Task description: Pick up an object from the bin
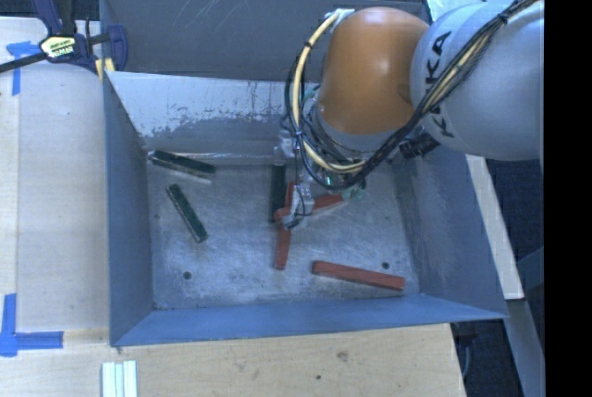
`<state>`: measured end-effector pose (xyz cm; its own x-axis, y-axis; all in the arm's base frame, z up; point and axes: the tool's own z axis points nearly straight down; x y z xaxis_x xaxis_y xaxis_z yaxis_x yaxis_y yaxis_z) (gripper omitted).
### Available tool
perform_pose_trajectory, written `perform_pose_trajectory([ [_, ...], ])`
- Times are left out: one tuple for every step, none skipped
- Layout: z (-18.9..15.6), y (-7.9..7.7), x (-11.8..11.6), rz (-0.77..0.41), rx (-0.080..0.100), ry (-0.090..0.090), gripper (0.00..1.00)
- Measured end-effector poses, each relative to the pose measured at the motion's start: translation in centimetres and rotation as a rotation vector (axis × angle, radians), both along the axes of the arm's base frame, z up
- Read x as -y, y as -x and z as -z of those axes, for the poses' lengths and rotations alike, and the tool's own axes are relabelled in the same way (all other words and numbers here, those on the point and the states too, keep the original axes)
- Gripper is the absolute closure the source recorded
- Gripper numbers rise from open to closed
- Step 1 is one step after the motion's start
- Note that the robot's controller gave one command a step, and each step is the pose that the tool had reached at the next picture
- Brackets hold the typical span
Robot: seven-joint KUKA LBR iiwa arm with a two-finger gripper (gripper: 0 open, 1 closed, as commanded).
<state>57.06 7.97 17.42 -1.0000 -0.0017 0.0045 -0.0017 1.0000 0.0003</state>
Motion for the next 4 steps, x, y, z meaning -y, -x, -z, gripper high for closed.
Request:
perform_pose_trajectory([
  [1.8,0.8,2.4,-0.175,0.005,0.0,0.0],
  [10.4,-2.8,3.6,-0.448,0.009,-0.001,0.0],
  [10.4,-4.1,-2.6,-0.685,0.01,-0.002,0.0],
  [10.3,-4.2,-2.5,-0.682,0.011,-0.002,1.0],
])
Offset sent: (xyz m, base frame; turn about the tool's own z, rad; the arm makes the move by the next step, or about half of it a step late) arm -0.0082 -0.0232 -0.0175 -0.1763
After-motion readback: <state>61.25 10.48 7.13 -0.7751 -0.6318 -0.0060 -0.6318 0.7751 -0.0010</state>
